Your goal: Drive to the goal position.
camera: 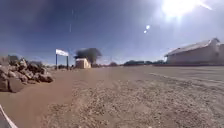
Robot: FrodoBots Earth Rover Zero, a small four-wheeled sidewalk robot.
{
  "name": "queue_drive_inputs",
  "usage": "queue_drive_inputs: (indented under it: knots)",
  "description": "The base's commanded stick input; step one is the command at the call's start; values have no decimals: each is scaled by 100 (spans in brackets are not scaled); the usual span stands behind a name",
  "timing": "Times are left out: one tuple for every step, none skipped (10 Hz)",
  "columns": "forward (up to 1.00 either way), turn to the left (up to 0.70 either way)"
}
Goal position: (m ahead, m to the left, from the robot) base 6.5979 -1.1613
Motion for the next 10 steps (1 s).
queue_drive_inputs:
  knots:
    - [70, 0]
    - [70, 0]
    - [70, 0]
    - [70, 0]
    - [70, 0]
    - [70, 0]
    - [70, 0]
    - [70, 0]
    - [70, 0]
    - [70, 0]
